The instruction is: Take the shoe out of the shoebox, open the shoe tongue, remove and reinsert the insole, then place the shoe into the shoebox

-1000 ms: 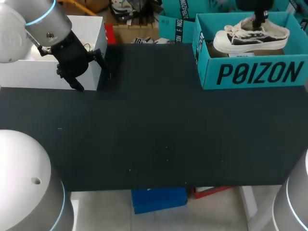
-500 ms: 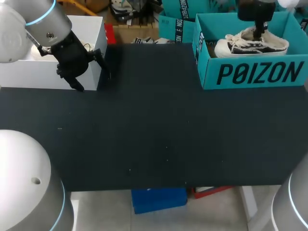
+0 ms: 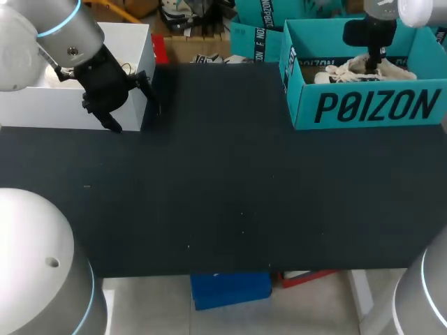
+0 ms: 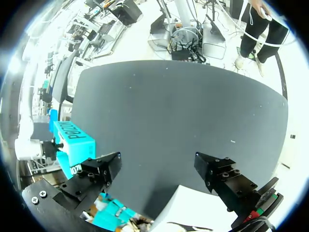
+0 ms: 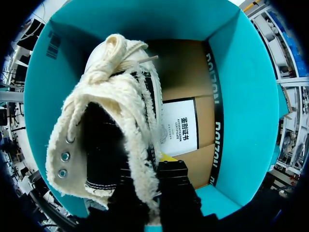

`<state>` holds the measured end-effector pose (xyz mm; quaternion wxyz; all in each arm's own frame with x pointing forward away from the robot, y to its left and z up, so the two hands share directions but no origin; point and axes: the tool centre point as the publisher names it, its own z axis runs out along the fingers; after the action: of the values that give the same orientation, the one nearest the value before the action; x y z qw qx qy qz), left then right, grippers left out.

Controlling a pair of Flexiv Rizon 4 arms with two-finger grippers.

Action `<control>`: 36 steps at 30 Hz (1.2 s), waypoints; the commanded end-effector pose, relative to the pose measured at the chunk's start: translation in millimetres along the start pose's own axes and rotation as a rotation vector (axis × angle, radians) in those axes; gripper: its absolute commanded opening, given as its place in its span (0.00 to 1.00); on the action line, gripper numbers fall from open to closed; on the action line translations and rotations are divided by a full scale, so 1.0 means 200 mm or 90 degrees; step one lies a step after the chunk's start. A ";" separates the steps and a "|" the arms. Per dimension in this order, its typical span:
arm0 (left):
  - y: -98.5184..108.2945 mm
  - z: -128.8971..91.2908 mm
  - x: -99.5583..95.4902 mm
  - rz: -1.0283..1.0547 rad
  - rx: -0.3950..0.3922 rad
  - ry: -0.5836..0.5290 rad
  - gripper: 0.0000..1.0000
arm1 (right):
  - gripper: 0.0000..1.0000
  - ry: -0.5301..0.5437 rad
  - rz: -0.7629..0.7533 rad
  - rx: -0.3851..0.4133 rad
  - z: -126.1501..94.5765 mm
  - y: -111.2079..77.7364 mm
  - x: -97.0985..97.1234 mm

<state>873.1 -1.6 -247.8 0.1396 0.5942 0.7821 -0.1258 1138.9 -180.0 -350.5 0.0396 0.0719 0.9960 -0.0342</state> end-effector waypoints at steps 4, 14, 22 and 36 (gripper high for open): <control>0.00 0.00 0.00 0.001 -0.001 0.001 1.00 | 0.00 0.010 -0.010 -0.002 0.07 0.03 0.00; 0.00 0.00 0.00 0.001 -0.001 0.001 1.00 | 0.00 0.026 -0.023 -0.002 0.15 0.07 0.05; 0.00 0.00 0.00 0.001 -0.001 0.001 1.00 | 0.00 0.038 -0.027 -0.004 0.20 0.08 0.08; 0.00 0.00 0.00 0.001 -0.001 0.001 1.00 | 0.00 0.040 -0.035 -0.003 0.26 0.08 0.09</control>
<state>873.1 -1.6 -247.8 0.1396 0.5942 0.7821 -0.1258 1123.2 -166.5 -400.5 0.0095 0.0458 0.9984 -0.0303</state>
